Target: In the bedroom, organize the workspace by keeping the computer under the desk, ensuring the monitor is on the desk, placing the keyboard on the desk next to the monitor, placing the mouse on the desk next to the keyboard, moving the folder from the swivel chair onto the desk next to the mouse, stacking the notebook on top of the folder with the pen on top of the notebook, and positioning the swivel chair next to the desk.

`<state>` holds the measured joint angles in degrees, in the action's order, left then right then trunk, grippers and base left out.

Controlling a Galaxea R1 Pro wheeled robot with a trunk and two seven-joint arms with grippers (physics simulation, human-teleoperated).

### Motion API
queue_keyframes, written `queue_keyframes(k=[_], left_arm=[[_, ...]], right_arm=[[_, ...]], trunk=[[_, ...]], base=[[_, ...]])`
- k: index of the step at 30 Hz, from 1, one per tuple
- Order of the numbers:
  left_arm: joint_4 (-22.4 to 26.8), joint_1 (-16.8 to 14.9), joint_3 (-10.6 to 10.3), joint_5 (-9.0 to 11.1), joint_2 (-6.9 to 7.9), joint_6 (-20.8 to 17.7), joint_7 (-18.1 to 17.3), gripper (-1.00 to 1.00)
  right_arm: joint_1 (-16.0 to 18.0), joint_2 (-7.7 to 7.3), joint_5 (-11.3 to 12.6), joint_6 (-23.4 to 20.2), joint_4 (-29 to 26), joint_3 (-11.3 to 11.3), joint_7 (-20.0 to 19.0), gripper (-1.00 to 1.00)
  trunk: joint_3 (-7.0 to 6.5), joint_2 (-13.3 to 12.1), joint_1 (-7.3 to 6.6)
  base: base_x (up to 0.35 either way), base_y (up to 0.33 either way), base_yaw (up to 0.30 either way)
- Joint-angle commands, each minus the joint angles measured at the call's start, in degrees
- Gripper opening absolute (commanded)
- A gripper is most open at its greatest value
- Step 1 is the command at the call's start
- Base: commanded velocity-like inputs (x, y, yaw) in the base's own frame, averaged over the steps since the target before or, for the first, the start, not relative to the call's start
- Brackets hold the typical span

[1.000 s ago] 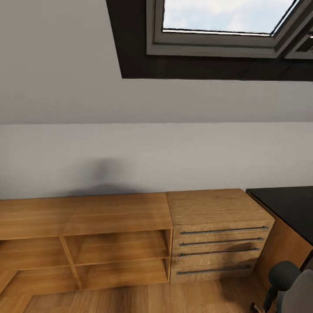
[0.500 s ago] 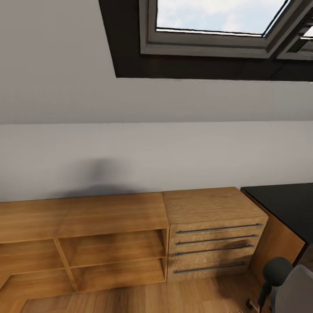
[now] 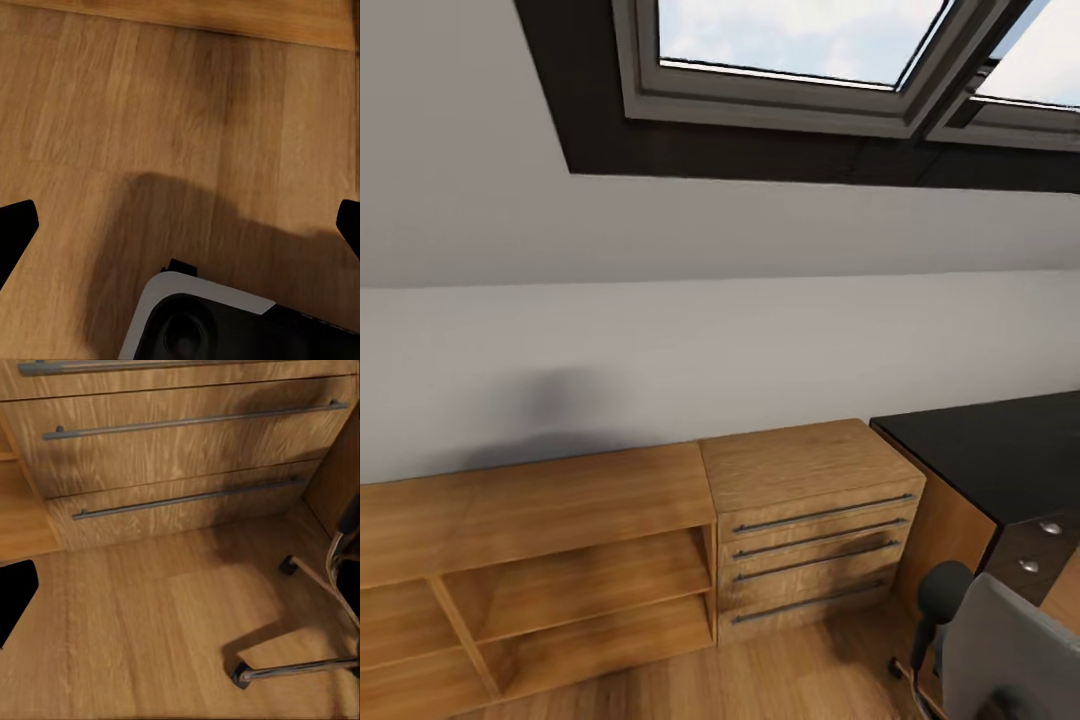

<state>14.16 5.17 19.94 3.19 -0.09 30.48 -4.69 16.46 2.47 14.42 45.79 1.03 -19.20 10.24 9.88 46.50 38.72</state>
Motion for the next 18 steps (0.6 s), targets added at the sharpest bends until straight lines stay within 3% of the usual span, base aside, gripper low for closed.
queue_keyframes(k=[1, 18], left_arm=[[0.1, 0.0, 0.2, 0.3, -0.01, 0.0, -0.5, 1.0], [-0.5, 0.0, 0.1, 0.3, 0.0, 0.0, -0.5, 1.0]], right_arm=[[0.1, 0.05, 0.3, 0.2, 0.1, -0.5, 0.2, 1.0], [0.1, 0.08, 0.4, 0.2, 0.1, -0.5, 0.2, 1.0]], trunk=[[0.12, 0.1, 0.01], [0.91, 0.1, 0.01]], base=[[0.0, 0.0, -0.25], [0.0, 0.0, -0.247]])
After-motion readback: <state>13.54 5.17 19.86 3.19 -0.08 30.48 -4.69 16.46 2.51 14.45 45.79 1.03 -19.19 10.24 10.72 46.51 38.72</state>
